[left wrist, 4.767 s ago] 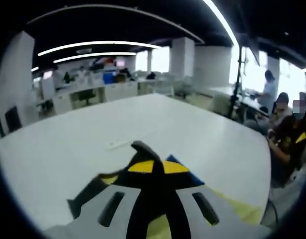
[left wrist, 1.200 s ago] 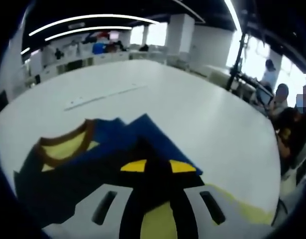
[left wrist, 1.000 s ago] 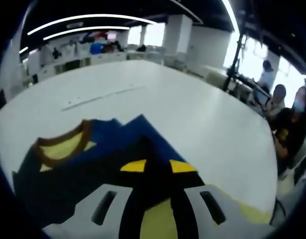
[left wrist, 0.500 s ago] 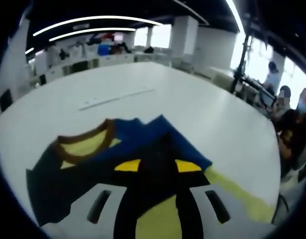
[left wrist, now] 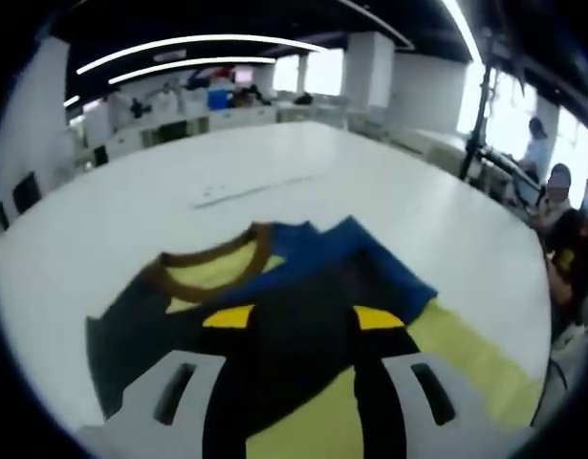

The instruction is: Fold the garment on the visible template until the final outline fits inside the template.

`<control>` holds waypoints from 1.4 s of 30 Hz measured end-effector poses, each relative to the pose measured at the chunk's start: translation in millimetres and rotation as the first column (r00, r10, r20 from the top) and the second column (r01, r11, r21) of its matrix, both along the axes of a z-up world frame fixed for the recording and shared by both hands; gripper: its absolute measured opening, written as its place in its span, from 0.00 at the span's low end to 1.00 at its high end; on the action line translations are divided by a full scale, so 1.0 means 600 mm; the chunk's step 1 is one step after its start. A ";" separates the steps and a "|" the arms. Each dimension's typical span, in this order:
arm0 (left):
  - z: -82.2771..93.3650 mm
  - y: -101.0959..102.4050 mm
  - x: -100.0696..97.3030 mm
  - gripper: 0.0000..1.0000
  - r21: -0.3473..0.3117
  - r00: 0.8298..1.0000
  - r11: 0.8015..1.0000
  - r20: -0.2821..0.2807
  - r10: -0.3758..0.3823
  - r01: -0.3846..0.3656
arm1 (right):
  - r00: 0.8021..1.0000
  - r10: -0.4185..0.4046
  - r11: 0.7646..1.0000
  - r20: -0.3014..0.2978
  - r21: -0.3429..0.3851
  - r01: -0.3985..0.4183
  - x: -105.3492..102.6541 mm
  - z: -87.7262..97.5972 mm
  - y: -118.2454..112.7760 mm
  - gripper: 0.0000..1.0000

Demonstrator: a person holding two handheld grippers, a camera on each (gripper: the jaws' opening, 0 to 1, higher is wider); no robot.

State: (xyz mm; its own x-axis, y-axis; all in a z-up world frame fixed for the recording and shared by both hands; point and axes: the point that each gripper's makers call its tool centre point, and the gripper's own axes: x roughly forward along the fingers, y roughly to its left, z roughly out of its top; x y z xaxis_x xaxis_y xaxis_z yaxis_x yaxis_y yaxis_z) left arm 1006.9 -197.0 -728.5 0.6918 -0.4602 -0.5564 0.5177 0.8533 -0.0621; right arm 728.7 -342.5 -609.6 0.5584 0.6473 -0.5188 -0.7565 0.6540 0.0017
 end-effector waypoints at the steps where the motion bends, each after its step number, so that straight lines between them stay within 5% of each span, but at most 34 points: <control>1: 0.001 0.005 -0.001 0.36 -0.003 1.000 1.000 -0.001 0.000 0.000 | 1.000 0.002 1.000 -0.001 0.000 -0.002 -0.001 0.000 0.001 1.00; 22: 0.008 0.107 -0.018 0.59 0.035 0.996 0.996 0.043 0.077 -0.078 | 1.000 0.020 1.000 0.007 -0.008 -0.020 -0.004 0.004 0.018 1.00; 42: -0.034 0.181 -0.054 0.65 0.027 0.993 0.993 -0.033 0.115 -0.114 | 1.000 0.026 0.999 -0.015 -0.020 -0.026 -0.006 -0.003 0.034 1.00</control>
State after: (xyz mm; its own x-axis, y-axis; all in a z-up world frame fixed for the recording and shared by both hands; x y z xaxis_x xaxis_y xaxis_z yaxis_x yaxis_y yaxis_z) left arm 974.6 -88.5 -748.7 0.7192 -0.3645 -0.5915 0.4141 0.9085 -0.0564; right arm 725.3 -322.3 -611.6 0.5337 0.6507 -0.5401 -0.7732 0.6341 -0.0001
